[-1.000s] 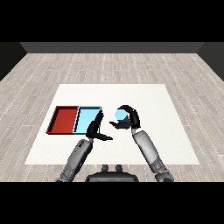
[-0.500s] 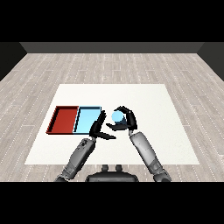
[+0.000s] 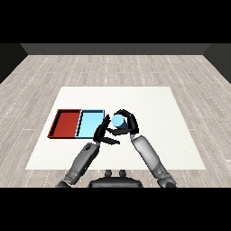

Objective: Pick the blue can and put it in the blue box

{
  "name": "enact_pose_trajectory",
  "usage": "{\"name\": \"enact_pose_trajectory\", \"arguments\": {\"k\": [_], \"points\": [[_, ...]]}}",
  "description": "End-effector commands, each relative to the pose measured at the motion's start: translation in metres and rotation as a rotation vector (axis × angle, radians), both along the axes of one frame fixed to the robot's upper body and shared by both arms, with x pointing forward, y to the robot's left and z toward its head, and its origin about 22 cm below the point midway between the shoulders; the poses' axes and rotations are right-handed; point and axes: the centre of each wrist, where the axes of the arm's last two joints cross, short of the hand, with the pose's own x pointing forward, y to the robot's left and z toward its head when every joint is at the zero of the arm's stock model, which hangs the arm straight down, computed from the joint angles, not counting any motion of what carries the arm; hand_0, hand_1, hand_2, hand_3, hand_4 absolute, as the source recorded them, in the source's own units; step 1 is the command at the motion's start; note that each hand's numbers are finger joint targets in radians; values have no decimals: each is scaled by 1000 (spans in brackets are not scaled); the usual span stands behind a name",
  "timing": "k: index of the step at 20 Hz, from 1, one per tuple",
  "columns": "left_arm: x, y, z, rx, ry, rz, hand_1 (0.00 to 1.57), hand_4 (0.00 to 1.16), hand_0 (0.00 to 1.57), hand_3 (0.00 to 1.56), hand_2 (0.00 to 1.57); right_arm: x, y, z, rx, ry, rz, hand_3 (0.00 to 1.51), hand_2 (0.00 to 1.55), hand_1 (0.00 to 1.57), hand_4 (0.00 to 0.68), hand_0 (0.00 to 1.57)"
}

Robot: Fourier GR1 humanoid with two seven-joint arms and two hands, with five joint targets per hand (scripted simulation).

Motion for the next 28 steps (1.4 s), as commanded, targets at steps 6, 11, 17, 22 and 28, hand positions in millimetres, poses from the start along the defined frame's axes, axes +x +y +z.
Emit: {"name": "enact_pose_trajectory", "arguments": {"k": [6, 11, 17, 22, 28], "points": [[-18, -10, -2, -9, -18, -2, 0, 0, 0, 0, 0, 10, 7, -5, 61, 18, 6, 1387, 1450, 1459, 628, 1459], [7, -30, 1, -22, -38, -24, 0, 0, 0, 0, 0, -5, 7, 5, 129, 20, 37, 1383, 1449, 1447, 592, 1447], [2, -23, 3, -36, -14, -40, 0, 0, 0, 0, 0, -10, 14, -24, 116, 36, 42, 1385, 1452, 1462, 597, 1462], [20, -37, -12, 62, 18, 26, 0, 505, 0, 0, 0, -20, 32, -4, 197, 62, 66, 1396, 1469, 1475, 595, 1475], [3, -45, -10, -123, 65, 77, 1437, 625, 1437, 1215, 1407, -13, 32, -18, 262, 48, 91, 1387, 1445, 1455, 615, 1455]]}}
